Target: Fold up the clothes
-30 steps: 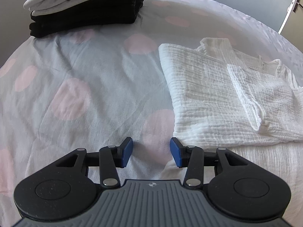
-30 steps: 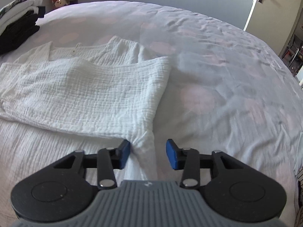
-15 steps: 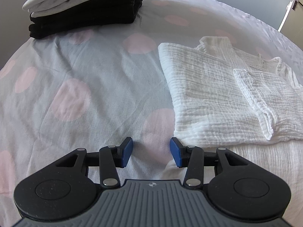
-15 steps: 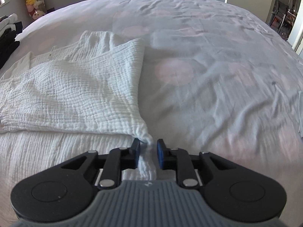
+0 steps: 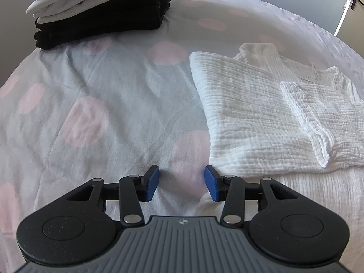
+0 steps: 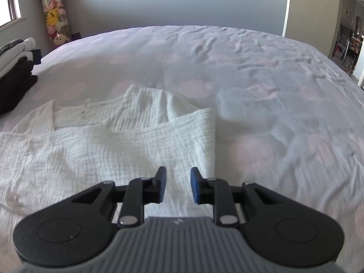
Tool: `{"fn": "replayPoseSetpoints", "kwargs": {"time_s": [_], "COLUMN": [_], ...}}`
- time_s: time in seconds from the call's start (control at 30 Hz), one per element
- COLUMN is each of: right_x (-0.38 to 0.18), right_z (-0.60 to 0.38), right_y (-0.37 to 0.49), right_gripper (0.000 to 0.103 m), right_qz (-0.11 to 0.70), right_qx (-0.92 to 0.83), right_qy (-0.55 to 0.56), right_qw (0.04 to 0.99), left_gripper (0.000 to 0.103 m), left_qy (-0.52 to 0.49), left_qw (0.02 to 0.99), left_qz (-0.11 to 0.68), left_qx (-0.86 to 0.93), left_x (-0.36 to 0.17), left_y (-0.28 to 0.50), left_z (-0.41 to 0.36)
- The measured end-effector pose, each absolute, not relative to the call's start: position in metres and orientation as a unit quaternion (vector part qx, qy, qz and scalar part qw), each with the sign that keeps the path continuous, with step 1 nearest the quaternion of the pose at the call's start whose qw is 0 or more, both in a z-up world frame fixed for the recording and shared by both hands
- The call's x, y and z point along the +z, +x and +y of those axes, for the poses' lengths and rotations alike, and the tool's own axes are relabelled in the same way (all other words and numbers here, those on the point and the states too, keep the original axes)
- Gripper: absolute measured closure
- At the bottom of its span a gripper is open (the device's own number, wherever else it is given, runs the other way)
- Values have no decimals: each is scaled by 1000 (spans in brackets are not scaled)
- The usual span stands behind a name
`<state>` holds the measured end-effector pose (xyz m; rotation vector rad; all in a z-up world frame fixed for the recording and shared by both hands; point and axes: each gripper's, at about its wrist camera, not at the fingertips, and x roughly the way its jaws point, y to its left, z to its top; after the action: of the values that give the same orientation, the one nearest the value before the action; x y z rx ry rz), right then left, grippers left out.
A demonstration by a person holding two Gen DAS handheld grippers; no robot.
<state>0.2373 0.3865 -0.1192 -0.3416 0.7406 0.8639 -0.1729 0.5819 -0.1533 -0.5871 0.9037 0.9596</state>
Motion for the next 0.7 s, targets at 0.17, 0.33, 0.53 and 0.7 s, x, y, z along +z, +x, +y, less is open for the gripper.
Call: {"fn": "replayPoseSetpoints", "kwargs": {"time_s": [0.17, 0.33, 0.53, 0.7], "right_x": [-127, -142, -165, -159], "right_z": [418, 433, 450, 445], "right_y": [288, 323, 334, 336], "right_gripper": [60, 64, 88, 91], "right_qz": [383, 399, 389, 387], "right_qx": [363, 343, 333, 326], "right_qy": [-114, -86, -134, -132], "right_qw": [842, 846, 849, 852], "left_gripper": [50, 48, 46, 46], "left_qy": [-265, -254, -247, -241], "left_qw": [753, 755, 756, 756], "left_qz": [413, 415, 415, 417], "left_qx": [438, 440, 441, 443], "left_x": [-155, -156, -158, -158], "left_y": [-172, -168, -166, -165], "left_z": [583, 583, 585, 584]}}
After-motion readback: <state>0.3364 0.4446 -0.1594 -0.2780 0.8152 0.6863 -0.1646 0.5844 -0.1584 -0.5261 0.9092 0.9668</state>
